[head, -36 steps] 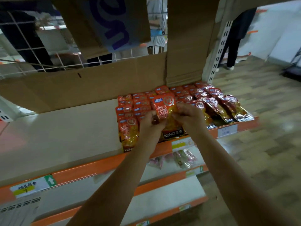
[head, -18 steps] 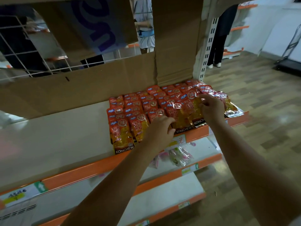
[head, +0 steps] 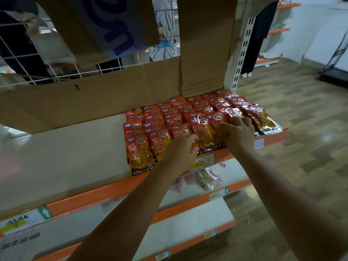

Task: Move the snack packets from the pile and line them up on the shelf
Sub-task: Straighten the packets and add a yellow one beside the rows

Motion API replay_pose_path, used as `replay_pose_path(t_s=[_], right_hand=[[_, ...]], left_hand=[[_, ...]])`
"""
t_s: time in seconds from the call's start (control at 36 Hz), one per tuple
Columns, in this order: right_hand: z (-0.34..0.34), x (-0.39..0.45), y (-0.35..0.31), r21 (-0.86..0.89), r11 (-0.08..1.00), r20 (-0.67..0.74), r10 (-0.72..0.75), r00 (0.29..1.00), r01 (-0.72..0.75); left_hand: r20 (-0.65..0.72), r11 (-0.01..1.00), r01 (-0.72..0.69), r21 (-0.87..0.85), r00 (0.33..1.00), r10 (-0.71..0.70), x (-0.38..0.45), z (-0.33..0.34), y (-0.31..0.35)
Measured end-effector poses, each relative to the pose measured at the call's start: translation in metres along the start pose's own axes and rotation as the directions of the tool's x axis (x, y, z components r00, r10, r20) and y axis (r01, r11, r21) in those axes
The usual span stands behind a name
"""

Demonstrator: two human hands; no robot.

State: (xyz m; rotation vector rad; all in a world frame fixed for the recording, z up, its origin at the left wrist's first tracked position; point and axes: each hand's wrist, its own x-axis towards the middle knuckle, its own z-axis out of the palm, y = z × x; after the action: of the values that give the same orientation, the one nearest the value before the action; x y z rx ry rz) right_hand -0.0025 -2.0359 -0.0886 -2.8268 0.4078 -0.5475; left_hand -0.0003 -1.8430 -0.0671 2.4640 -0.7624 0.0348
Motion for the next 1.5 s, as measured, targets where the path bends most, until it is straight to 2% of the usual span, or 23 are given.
replay_pose_path(t_s=[0.11, 0.25, 0.36, 0.47, 0.61, 0.72, 0.81, 0.92, 1.11, 1.39, 1.5], right_hand=[[-0.002, -0.006, -0.005, -0.028, 0.999, 0.048, 0.034, 0.998, -0.033], [-0.008, -0.011, -0.026, -0.008, 1.0, 0.015, 0.03, 0.999, -0.03], [-0.006, -0.019, -0.061, 0.058, 0.991, -0.034, -0.119, 0.992, 0.121], [0.004, -0.03, -0.108, 0.199, 0.926, -0.067, -0.313, 0.947, 0.32], [0.014, -0.039, -0.172, 0.25, 0.857, -0.079, -0.446, 0.892, 0.451], [0.024, -0.05, -0.232, 0.199, 0.848, 0.075, -0.512, 0.855, 0.491], [0.039, -0.066, -0.278, 0.259, 0.807, 0.036, -0.557, 0.83, 0.53], [0.055, -0.091, -0.348, 0.247, 0.767, -0.008, -0.609, 0.793, 0.592], [0.082, -0.158, -0.489, 0.343, 0.674, -0.071, -0.676, 0.734, 0.654], [0.1, -0.253, -0.667, 0.462, 0.59, 0.036, -0.758, 0.651, 0.662], [0.1, -0.277, -0.724, 0.453, 0.565, 0.072, -0.795, 0.603, 0.69]], left_hand=[[-0.006, 1.0, -0.004, 0.024, 1.0, 0.004, -0.001, -0.002, -0.004], [-0.059, 0.999, 0.011, 0.05, 0.998, -0.009, -0.005, -0.01, -0.013], [-0.119, 0.996, 0.037, 0.075, 0.992, -0.028, -0.014, -0.02, -0.026], [-0.171, 0.991, 0.085, 0.107, 0.983, -0.066, -0.032, -0.037, -0.046], [-0.23, 0.971, 0.18, 0.157, 0.963, -0.142, -0.061, -0.064, -0.084], [-0.292, 0.937, 0.296, 0.184, 0.927, -0.235, -0.098, -0.095, -0.125], [-0.334, 0.918, 0.351, 0.184, 0.901, -0.278, -0.131, -0.12, -0.161], [-0.402, 0.899, 0.398, 0.185, 0.865, -0.3, -0.178, -0.157, -0.207], [-0.462, 0.889, 0.416, 0.19, 0.837, -0.293, -0.285, -0.23, -0.293], [-0.565, 0.815, 0.532, 0.23, 0.755, -0.333, -0.43, -0.331, -0.395], [-0.628, 0.769, 0.614, 0.179, 0.673, -0.391, -0.47, -0.357, -0.428]])
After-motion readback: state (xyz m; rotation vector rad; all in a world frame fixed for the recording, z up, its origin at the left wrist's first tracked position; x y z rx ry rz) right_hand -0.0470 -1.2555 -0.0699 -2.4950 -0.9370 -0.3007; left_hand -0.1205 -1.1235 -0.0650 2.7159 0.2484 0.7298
